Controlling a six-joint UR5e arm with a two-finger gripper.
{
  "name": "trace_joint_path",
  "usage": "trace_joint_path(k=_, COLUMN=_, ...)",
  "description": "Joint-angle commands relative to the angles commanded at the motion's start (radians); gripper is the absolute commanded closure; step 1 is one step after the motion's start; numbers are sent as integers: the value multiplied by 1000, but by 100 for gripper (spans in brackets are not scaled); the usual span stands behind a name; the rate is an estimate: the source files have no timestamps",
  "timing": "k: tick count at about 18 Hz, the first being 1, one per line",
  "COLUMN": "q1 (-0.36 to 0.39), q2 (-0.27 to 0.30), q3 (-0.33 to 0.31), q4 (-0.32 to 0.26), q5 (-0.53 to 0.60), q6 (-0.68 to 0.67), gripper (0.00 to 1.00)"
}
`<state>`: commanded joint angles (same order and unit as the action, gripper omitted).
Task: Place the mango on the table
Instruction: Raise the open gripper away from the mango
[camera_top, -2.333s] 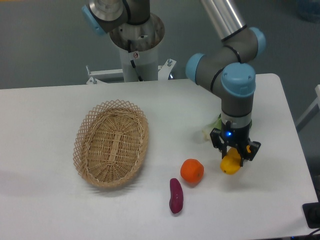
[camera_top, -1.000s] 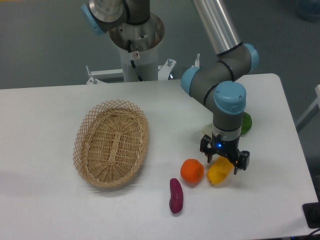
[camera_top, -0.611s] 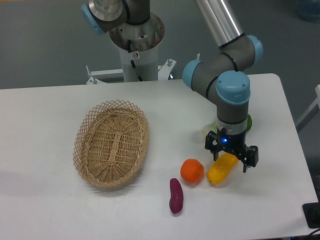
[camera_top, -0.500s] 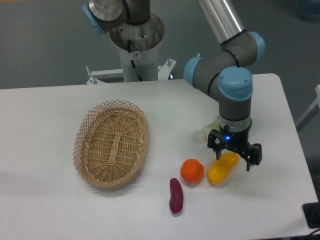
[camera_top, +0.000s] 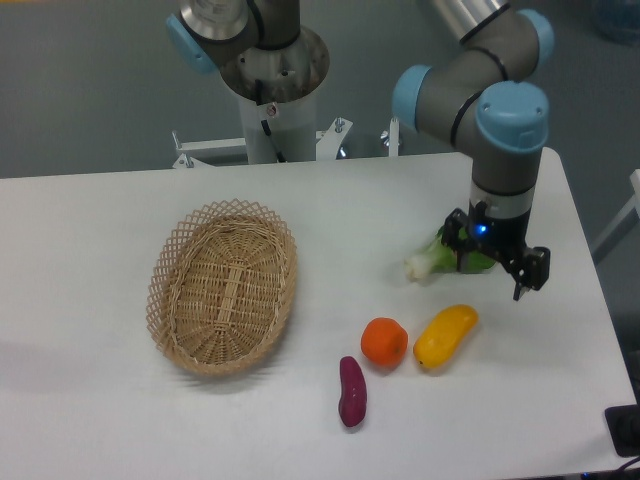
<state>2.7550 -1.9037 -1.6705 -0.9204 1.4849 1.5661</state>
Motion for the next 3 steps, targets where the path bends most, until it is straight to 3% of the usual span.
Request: trace_joint_path(k=3, q1=0, q2=0, q3=0, q4=0, q5=-5, q6=0, gripper=0)
